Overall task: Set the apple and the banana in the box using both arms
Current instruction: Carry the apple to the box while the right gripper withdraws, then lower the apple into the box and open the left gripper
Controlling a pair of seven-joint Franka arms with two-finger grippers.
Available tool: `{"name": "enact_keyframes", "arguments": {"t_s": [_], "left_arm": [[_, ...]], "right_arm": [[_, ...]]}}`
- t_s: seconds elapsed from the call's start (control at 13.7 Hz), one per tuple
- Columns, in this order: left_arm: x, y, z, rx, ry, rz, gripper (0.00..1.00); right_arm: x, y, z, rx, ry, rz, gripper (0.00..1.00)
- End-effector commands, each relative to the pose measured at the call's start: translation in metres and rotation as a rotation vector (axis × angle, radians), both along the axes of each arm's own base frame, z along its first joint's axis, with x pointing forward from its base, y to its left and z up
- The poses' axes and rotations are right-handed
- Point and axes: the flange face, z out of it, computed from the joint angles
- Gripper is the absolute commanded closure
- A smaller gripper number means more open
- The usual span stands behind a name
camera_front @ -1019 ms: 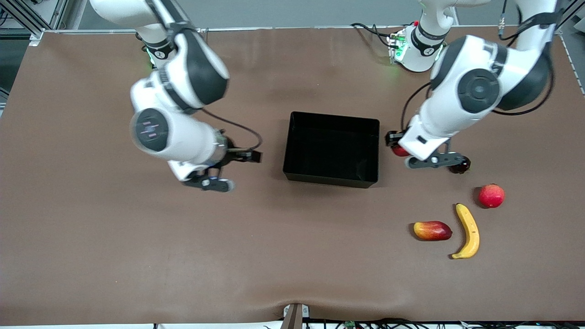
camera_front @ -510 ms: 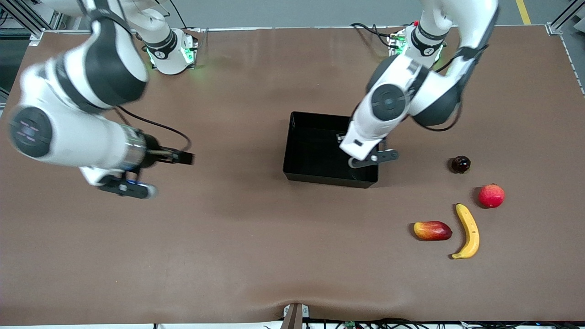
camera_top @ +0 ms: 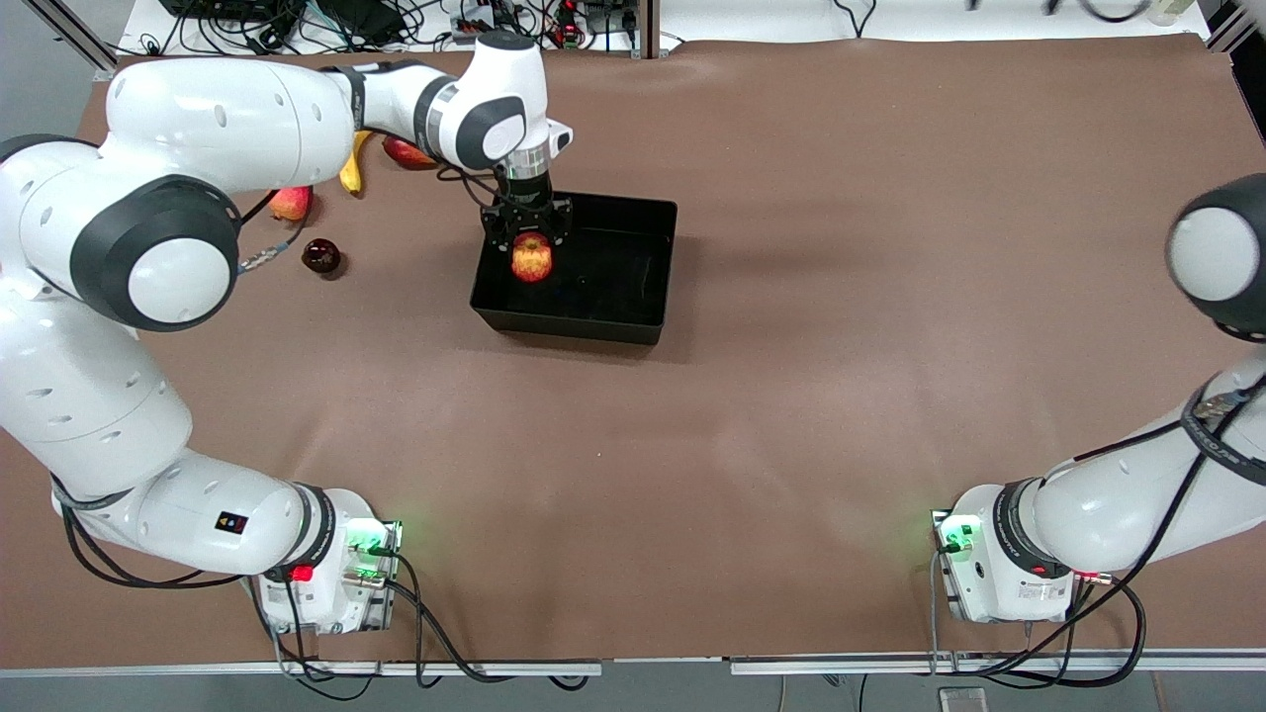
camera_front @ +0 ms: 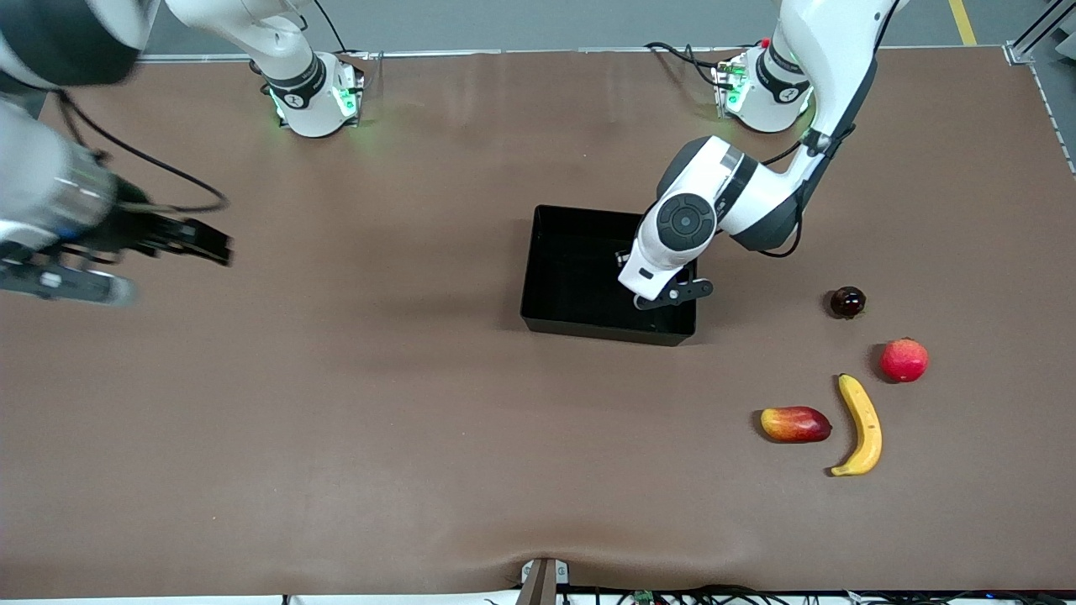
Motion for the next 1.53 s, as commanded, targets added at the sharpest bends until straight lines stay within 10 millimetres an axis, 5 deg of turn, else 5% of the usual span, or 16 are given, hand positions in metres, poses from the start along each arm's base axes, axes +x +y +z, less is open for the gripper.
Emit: {"name": "enact_keyframes", "arguments": {"t_s": [0.0, 0.44, 0.51, 0.58, 0.66, 0.8, 1.16, 1.31, 1.46], "left_arm": [[-0.010, 0.006, -0.016, 0.013, 0.003, -0.006, 1.00], [-0.019, -0.004, -0.064, 0.007, 0.039, -0.023, 1.00], [-0.019, -0.004, -0.064, 0.008, 0.040, -0.022, 0.79], [-0.017, -0.004, -0.060, 0.007, 0.032, -0.014, 0.25], [-0.012, -0.001, -0.051, 0.004, 0.022, -0.004, 0.00], [-0.002, 0.005, -0.027, 0.003, -0.006, 0.015, 0.00], [0.065, 0.044, 0.096, 0.018, -0.001, 0.056, 0.00], [0.091, 0.089, 0.113, 0.000, -0.016, 0.095, 0.00], [0.117, 0.159, 0.115, -0.041, -0.029, 0.055, 0.00]], "right_arm": [[-0.035, -0.049, 0.019, 0.013, -0.024, 0.024, 0.00], [-0.082, -0.083, 0.030, -0.032, -0.028, 0.040, 0.00], [-0.080, -0.084, 0.032, -0.033, -0.034, 0.039, 0.00], [-0.079, -0.084, 0.032, -0.031, -0.039, 0.037, 0.00], [-0.078, -0.086, 0.035, -0.023, -0.048, 0.032, 0.00], [-0.075, -0.090, 0.037, -0.022, -0.051, 0.021, 0.00], [-0.074, -0.087, 0.038, -0.021, -0.053, 0.026, 0.00], [-0.074, -0.085, 0.038, -0.021, -0.053, 0.029, 0.00], [-0.074, -0.079, 0.038, -0.021, -0.056, 0.041, 0.00]]}}
